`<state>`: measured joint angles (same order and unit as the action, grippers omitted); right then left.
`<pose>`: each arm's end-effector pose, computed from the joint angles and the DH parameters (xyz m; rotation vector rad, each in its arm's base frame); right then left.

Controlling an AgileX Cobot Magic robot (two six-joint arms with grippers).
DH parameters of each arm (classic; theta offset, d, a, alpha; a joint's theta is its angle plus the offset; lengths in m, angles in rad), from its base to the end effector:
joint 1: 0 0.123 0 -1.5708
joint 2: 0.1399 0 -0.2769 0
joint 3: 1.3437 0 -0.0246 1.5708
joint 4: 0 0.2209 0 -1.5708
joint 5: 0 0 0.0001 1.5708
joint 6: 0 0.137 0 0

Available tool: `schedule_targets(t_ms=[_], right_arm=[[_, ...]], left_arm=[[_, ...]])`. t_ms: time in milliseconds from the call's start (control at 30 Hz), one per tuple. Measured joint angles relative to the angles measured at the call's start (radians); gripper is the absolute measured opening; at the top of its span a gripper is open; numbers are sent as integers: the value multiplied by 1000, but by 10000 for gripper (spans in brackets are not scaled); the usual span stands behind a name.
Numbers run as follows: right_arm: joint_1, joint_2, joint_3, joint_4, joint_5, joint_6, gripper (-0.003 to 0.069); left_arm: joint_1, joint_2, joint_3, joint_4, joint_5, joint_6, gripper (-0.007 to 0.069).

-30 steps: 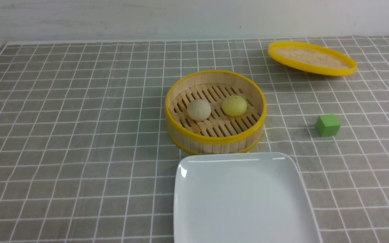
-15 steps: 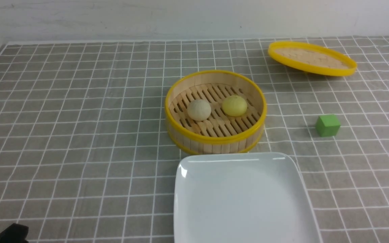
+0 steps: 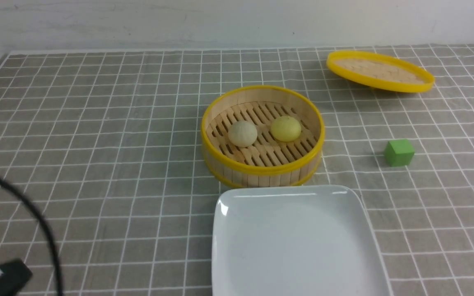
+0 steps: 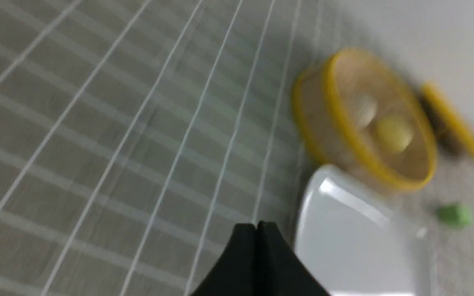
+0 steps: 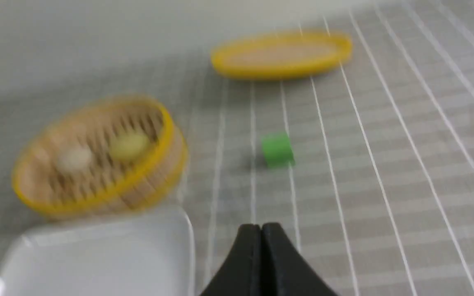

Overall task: Put the steamed buns into the plate on the grey tablecloth.
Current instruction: 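Reach toward a bun in the bamboo steamer with the right gripper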

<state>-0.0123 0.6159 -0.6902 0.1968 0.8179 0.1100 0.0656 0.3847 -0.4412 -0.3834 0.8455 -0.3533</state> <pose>0.1210 0.0181 0.2909 0.2071 2.2152 0.2872 0.0813 -0.0331 0.2365 -0.6084 2.1923 -0.6118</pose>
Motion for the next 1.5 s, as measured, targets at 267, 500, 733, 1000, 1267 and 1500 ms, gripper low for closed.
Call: schedule_targets(t_ms=[267,500,733,1000,1267,1500], right_arm=[[47,606,-263,207,248,-218,26],[250,1040,-630,301,254,-382,204],[384,1383,-1152,62,400,-240,240],[417,1725,-1643,-74,414,-92,262],[418,1885,-1775,-61,416,-76,266],[432,1850,-1777,-53,424,-156,42]], left_arm=[[0,323,-116,7,150,166,6],[0,399,-129,15,119,172,59],[0,399,-129,19,108,172,117],[0,399,-129,19,103,172,160],[0,399,-129,19,101,172,173],[0,399,-129,19,100,172,185]])
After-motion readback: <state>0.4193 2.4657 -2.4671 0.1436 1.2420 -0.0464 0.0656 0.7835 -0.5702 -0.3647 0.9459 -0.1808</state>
